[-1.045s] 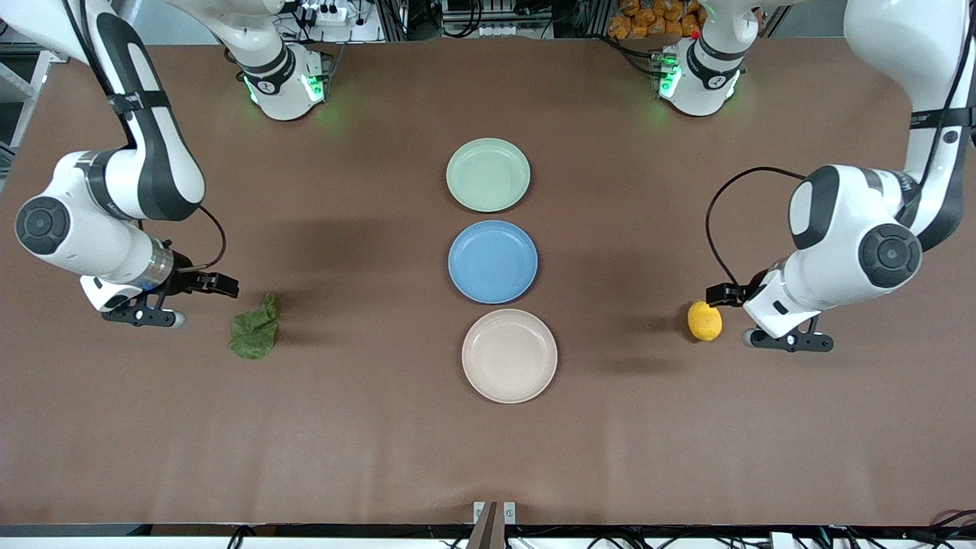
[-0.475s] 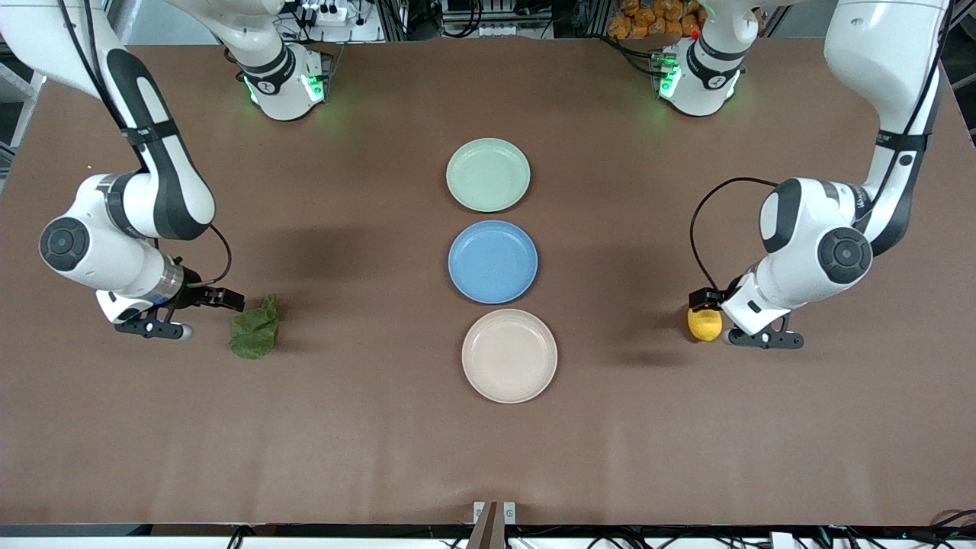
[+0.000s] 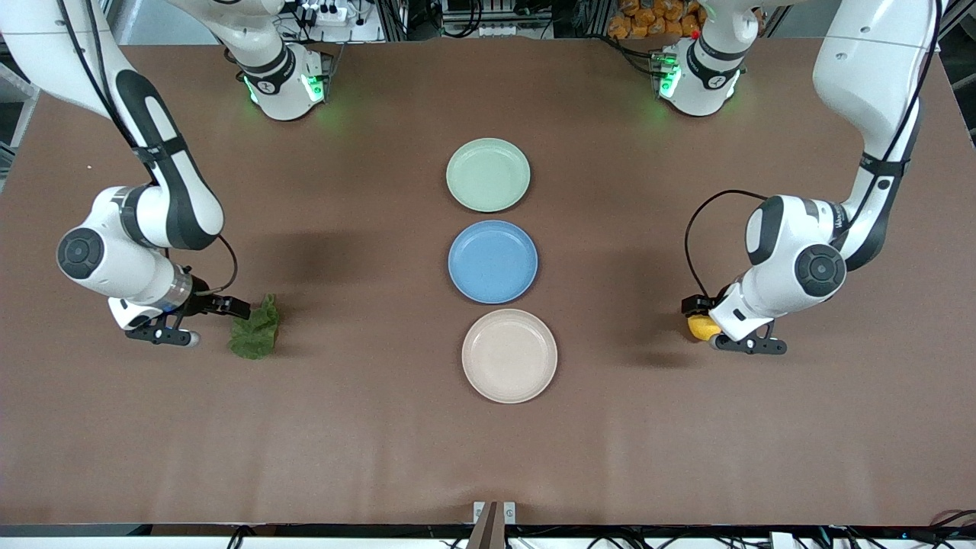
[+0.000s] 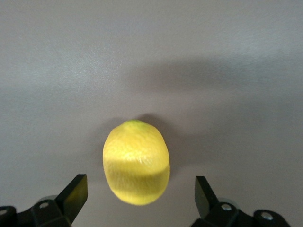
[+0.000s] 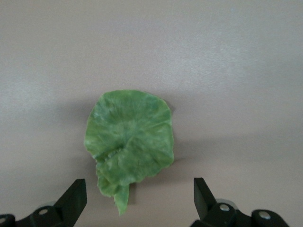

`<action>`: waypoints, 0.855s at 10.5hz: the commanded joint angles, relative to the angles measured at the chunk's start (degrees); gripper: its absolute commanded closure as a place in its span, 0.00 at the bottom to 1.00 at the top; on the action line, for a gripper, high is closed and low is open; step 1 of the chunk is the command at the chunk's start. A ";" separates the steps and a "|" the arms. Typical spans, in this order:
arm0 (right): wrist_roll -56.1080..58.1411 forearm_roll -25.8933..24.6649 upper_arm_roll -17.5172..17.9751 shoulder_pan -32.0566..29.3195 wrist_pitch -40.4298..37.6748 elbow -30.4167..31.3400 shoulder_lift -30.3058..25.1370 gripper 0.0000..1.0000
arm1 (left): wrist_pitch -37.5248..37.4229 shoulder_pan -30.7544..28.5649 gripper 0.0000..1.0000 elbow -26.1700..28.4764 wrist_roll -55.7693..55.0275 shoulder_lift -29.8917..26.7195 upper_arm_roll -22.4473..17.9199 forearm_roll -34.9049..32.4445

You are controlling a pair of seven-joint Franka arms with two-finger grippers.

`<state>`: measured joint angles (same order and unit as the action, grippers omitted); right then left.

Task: Place lemon and lettuce in plates
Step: 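Close the right gripper on the lettuce while the left gripper grasps the lemon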

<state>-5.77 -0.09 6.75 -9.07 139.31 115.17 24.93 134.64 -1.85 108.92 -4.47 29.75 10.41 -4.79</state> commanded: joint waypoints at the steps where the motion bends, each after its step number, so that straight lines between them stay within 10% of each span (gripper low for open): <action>1: -0.12 -0.35 0.54 -0.43 4.37 -0.47 3.71 0.00 | 3.51 -0.61 0.00 0.06 1.05 2.58 0.05 -2.41; 9: -4.32 -0.34 0.28 1.93 8.96 -0.13 6.97 0.00 | 8.27 -0.43 0.00 0.06 1.05 6.29 -0.04 -2.86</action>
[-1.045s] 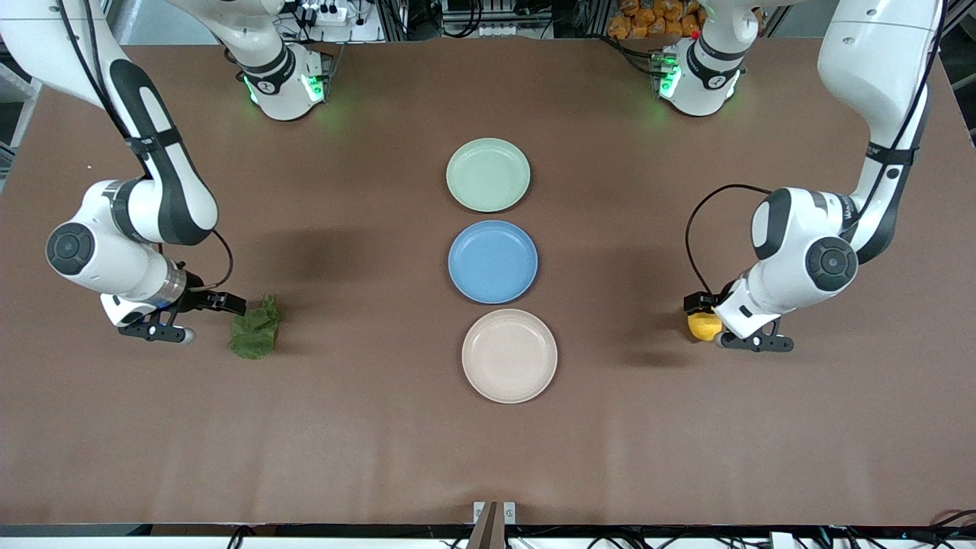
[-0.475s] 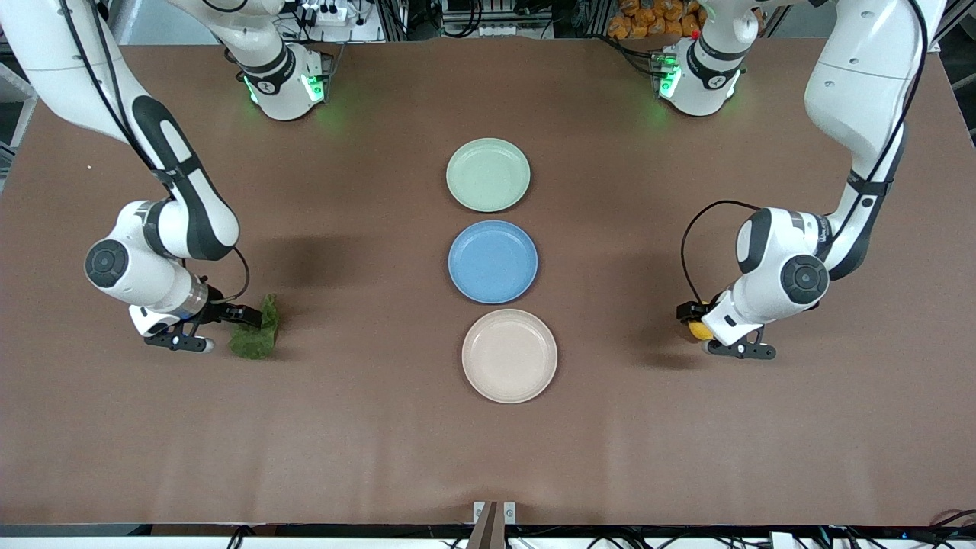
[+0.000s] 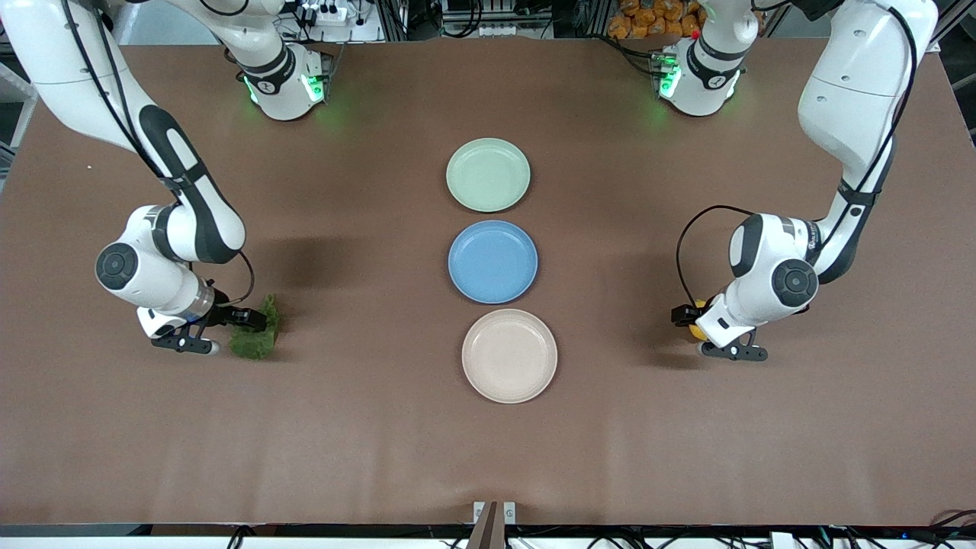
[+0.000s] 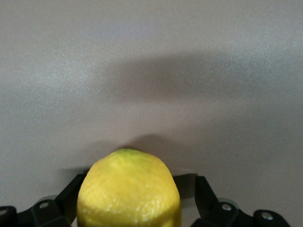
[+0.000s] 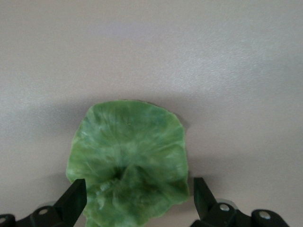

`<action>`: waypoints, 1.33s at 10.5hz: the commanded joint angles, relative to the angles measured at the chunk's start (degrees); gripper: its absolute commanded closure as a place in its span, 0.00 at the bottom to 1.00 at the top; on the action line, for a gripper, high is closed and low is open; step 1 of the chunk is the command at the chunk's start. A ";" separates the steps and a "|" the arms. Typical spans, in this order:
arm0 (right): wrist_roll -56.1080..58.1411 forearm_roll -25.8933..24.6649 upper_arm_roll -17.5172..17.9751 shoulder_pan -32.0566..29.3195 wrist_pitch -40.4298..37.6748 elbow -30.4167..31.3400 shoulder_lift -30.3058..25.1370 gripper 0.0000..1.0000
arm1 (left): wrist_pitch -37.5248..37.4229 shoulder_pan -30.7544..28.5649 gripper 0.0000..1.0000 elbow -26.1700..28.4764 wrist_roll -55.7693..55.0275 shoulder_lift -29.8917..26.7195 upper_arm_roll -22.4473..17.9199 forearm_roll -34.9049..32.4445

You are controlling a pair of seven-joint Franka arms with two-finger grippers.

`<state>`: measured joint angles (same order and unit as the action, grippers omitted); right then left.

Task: Place lemon and lettuce in plates
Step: 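Close the right gripper on the lettuce while the left gripper grasps the lemon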

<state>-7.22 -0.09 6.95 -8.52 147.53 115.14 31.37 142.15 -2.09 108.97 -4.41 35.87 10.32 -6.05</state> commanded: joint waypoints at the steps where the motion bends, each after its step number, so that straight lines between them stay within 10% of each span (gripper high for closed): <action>1: -3.33 -0.44 0.08 1.49 0.74 -0.09 0.53 0.00 | 0.77 -0.20 0.00 0.10 0.98 0.08 0.06 -2.29; 5: -3.33 -2.19 -0.88 1.40 0.74 0.08 0.71 0.00 | 0.41 -0.55 0.61 -0.34 0.81 -0.44 0.06 -2.39; 12: -3.42 -2.98 -1.24 1.49 1.00 0.08 1.50 0.00 | -12.05 1.81 0.66 -10.69 -0.68 -1.68 0.76 -0.02; 14: -3.42 -3.07 -1.24 2.71 1.00 -0.01 1.41 0.81 | -14.00 4.18 0.66 -13.77 -3.30 -1.41 0.76 1.12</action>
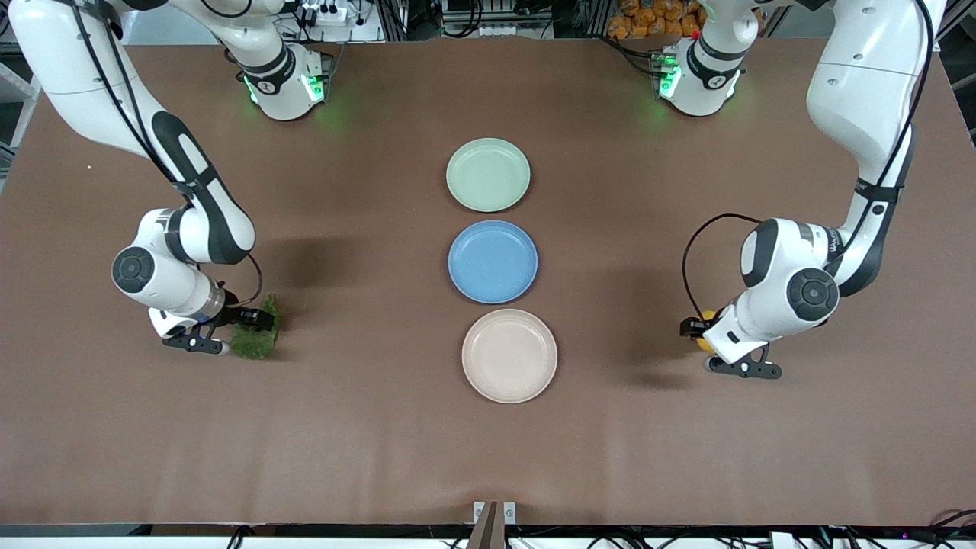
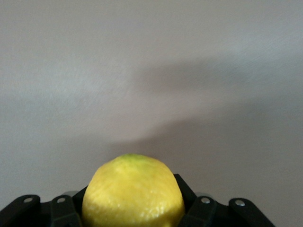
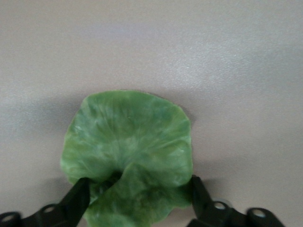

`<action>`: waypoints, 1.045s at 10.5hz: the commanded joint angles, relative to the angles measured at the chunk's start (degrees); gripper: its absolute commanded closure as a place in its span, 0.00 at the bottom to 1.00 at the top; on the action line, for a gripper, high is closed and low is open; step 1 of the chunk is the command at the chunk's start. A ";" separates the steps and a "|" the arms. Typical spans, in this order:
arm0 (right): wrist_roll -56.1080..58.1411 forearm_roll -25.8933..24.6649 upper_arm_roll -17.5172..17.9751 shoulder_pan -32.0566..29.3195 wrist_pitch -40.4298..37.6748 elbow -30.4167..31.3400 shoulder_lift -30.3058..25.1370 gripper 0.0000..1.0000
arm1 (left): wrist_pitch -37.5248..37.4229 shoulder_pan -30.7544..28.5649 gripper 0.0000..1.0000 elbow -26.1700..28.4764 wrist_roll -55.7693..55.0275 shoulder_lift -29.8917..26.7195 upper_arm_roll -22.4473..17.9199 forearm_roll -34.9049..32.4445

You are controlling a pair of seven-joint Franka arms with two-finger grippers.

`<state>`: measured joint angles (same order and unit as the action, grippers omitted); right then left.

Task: Place lemon and lettuce in plates
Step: 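Carry the lemon to the cream plate while the right gripper lifts the lettuce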

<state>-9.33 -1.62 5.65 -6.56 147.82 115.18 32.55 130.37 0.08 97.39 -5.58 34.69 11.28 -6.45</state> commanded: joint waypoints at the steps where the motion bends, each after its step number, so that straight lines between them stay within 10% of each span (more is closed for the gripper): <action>1: -1.22 -1.55 0.06 0.76 0.63 -0.04 0.24 0.94 | -2.22 3.16 0.66 -3.51 -3.72 0.03 -0.20 1.71; 11: -9.37 -1.28 0.50 5.75 -7.09 2.42 -10.48 1.00 | -0.74 16.96 0.66 -19.34 -22.88 9.69 -0.38 3.29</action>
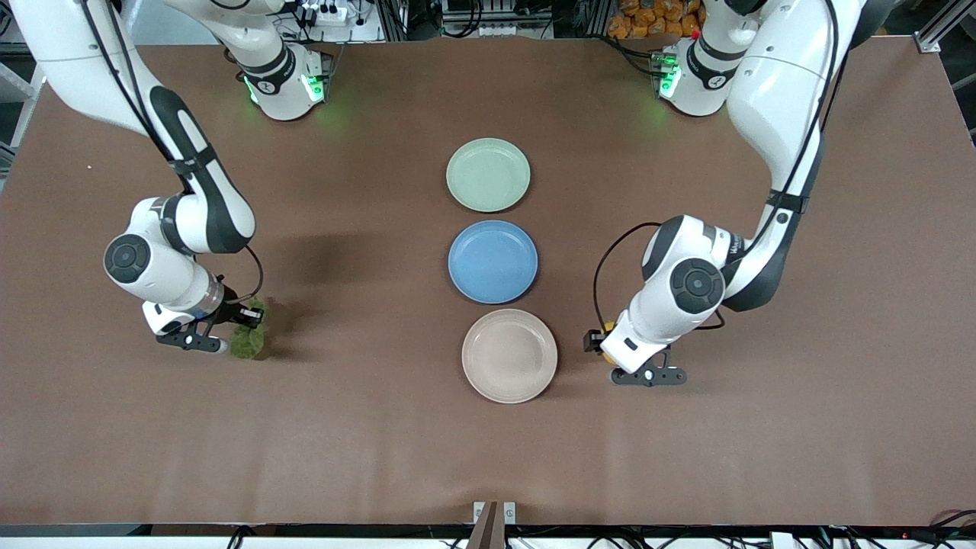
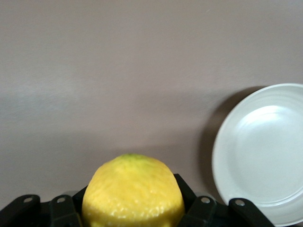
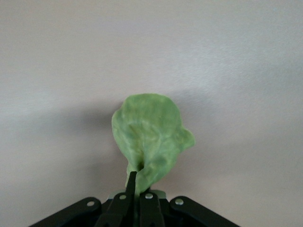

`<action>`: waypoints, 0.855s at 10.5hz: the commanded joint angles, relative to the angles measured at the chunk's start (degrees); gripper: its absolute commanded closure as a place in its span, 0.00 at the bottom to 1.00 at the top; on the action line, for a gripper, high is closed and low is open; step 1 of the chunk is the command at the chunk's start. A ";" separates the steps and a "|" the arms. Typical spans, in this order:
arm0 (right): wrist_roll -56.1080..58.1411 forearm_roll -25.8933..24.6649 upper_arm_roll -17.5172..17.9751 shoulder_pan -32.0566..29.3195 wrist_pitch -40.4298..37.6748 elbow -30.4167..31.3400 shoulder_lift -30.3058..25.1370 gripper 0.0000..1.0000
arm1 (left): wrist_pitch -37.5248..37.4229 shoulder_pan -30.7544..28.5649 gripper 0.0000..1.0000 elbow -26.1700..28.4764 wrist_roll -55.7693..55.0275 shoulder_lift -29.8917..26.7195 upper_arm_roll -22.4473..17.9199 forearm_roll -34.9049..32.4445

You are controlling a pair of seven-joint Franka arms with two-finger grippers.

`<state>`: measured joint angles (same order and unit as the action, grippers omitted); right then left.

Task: Place lemon and lettuce in plates
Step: 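Carry the lemon to the cream plate while the right gripper lifts the lettuce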

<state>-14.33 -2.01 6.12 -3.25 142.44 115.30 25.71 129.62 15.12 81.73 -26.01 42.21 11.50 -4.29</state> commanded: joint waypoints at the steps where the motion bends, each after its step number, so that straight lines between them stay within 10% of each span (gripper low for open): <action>1: -7.18 -0.89 0.03 4.19 -2.07 2.38 -4.26 1.00 | 3.15 3.15 0.66 -4.03 -4.81 3.22 -0.60 1.12; 9: -14.32 -0.10 0.47 10.89 -15.06 1.86 -12.96 1.00 | 14.69 9.74 0.66 -7.90 -15.73 8.59 -0.95 1.21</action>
<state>-26.09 -2.01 6.54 6.51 129.66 115.52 16.36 143.17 23.09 76.03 -40.11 49.32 11.45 -4.25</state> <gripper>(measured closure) 0.965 0.419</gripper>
